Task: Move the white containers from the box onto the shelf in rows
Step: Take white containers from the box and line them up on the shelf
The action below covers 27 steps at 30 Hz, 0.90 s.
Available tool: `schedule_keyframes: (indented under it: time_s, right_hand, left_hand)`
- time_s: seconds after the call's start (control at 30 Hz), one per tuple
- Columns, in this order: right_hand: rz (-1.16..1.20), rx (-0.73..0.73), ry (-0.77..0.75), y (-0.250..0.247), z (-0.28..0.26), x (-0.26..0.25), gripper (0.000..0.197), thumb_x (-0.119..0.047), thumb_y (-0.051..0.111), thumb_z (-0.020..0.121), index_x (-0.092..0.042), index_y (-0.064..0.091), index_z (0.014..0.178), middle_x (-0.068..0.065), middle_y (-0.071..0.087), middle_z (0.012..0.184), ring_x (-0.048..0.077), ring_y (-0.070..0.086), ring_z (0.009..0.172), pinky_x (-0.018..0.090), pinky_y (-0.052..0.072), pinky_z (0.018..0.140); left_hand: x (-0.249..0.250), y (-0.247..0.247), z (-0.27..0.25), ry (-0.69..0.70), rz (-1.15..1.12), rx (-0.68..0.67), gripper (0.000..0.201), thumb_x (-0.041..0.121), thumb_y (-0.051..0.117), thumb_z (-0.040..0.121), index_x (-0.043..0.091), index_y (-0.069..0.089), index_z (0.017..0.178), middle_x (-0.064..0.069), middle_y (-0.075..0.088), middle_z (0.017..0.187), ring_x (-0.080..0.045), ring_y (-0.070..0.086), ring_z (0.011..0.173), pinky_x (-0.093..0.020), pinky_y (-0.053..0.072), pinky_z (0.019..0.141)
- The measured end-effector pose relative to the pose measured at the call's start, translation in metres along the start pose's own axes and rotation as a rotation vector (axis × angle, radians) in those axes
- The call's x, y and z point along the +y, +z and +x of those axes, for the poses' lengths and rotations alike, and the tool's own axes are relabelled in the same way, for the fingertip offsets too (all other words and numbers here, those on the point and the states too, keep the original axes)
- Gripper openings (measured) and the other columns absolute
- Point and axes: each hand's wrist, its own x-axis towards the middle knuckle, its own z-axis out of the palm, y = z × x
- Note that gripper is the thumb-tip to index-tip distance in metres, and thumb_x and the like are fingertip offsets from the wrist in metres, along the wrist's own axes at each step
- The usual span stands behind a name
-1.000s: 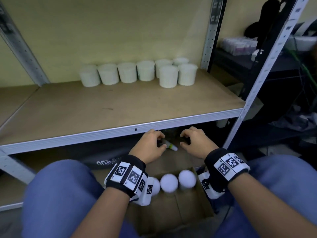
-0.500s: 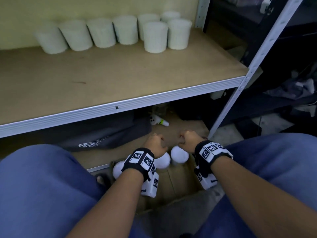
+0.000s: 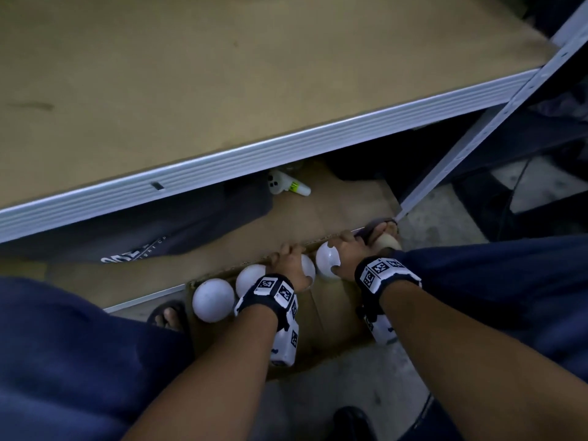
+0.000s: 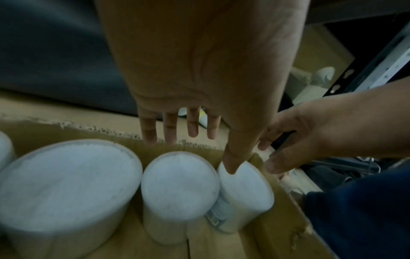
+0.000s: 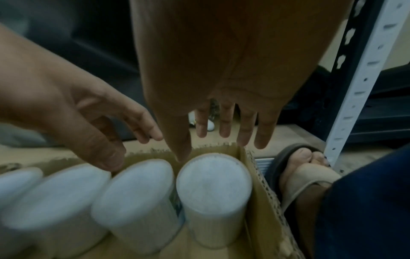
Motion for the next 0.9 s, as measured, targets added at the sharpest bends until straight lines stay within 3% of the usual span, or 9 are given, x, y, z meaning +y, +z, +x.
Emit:
schedule_keyframes:
  time_s: [0.1, 0.33, 0.43, 0.6, 0.7, 0.9]
  right_hand:
    - [-0.018, -0.004, -0.026, 0.008, 0.012, 0.006, 0.070, -0.032, 0.067, 0.081, -0.023, 0.034, 0.143, 0.007, 0.023, 0.146, 0.035, 0.035, 0.129, 0.046, 0.043, 0.102]
    - [-0.059, 0.085, -0.049, 0.025, 0.029, 0.008, 0.076, -0.034, 0.073, 0.068, -0.024, 0.038, 0.135, 0.008, 0.030, 0.140, 0.030, 0.037, 0.128, 0.043, 0.041, 0.098]
    - [-0.086, 0.095, -0.032, 0.030, 0.034, 0.003, 0.081, -0.039, 0.074, 0.064, -0.022, 0.035, 0.134, 0.009, 0.030, 0.137, 0.031, 0.040, 0.126, 0.044, 0.039, 0.099]
    - [-0.165, 0.049, -0.006, 0.034, 0.036, -0.002, 0.097, -0.051, 0.073, 0.063, -0.017, 0.024, 0.139, 0.012, 0.016, 0.147, 0.033, 0.036, 0.129, 0.047, 0.029, 0.107]
    - [-0.134, 0.058, 0.013, 0.034, 0.037, -0.005, 0.094, -0.044, 0.076, 0.059, -0.021, 0.025, 0.135, 0.011, 0.017, 0.145, 0.032, 0.039, 0.128, 0.048, 0.029, 0.105]
    - [-0.046, 0.054, 0.003, 0.023, 0.025, -0.004, 0.091, -0.043, 0.076, 0.061, -0.025, 0.027, 0.135, 0.007, 0.027, 0.137, 0.030, 0.037, 0.127, 0.049, 0.030, 0.105]
  left_hand:
    - [0.001, 0.013, 0.009, -0.012, 0.070, -0.010, 0.076, 0.033, 0.070, 0.077, 0.025, 0.029, 0.141, -0.004, 0.027, 0.143, -0.034, 0.031, 0.132, -0.043, 0.038, 0.102]
    - [0.000, 0.031, 0.024, -0.026, 0.107, 0.079, 0.079, 0.042, 0.073, 0.069, 0.031, 0.032, 0.136, -0.006, 0.025, 0.137, -0.035, 0.037, 0.119, -0.043, 0.038, 0.102]
    - [-0.002, 0.039, 0.024, -0.021, 0.112, 0.139, 0.070, 0.034, 0.068, 0.076, 0.034, 0.031, 0.135, -0.004, 0.021, 0.140, -0.034, 0.038, 0.118, -0.041, 0.040, 0.099]
    - [-0.011, 0.037, 0.022, 0.015, 0.051, 0.083, 0.068, 0.022, 0.069, 0.071, 0.032, 0.036, 0.130, 0.000, 0.014, 0.145, -0.033, 0.037, 0.121, -0.039, 0.042, 0.098]
    - [-0.012, 0.034, 0.021, 0.025, 0.036, 0.086, 0.066, 0.018, 0.069, 0.070, 0.031, 0.038, 0.127, 0.000, 0.015, 0.144, -0.032, 0.038, 0.121, -0.038, 0.040, 0.100]
    - [-0.014, 0.022, 0.012, 0.019, 0.025, 0.030, 0.081, 0.024, 0.075, 0.064, 0.031, 0.034, 0.133, -0.003, 0.023, 0.142, -0.031, 0.033, 0.128, -0.042, 0.040, 0.102]
